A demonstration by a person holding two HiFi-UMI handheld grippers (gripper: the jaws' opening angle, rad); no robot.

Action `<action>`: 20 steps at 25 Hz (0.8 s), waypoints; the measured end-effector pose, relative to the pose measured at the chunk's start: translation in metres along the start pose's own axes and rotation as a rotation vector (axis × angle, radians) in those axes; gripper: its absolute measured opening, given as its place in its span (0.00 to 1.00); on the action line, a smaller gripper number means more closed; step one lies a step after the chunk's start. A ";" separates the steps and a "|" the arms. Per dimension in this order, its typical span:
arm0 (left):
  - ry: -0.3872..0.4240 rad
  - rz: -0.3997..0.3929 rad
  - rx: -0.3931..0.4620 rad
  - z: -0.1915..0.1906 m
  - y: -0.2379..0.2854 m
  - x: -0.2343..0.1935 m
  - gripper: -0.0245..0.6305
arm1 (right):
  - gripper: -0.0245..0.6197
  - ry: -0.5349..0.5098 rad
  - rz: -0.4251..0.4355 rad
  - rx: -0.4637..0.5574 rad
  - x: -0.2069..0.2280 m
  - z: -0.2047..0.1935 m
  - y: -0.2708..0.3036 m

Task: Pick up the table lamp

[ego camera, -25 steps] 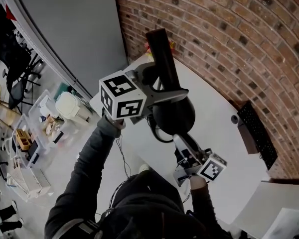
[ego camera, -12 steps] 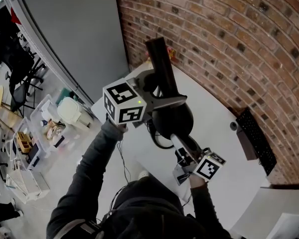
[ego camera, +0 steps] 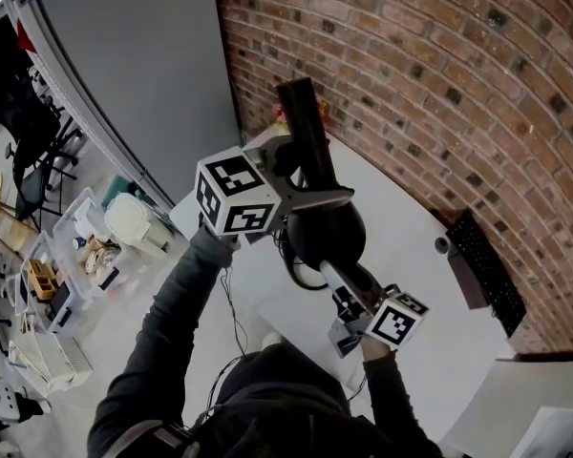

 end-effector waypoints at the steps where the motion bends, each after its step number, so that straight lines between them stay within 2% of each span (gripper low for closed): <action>1: 0.001 -0.005 0.005 0.002 0.001 0.000 0.64 | 0.31 -0.007 -0.003 -0.003 0.000 0.002 -0.001; 9: 0.014 -0.022 0.021 0.035 0.005 -0.003 0.64 | 0.30 -0.040 0.007 0.008 -0.015 0.032 -0.005; 14: 0.016 -0.032 0.013 0.070 0.019 -0.016 0.64 | 0.30 -0.059 -0.011 0.038 -0.020 0.072 -0.007; 17: 0.019 -0.036 0.036 0.094 0.025 -0.027 0.64 | 0.30 -0.080 0.030 0.070 -0.025 0.096 -0.005; 20: 0.034 -0.035 0.069 0.110 0.020 -0.021 0.64 | 0.30 -0.127 0.033 0.080 -0.034 0.105 -0.009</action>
Point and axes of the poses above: the fingertips, and each gripper's own axes: y forward along the fingers, x to its right, z out of its top, the point moved 2 cm from there along -y, backward along the fingers, and after that the axes turned 6 degrees about -x, right-handed, at the moved point
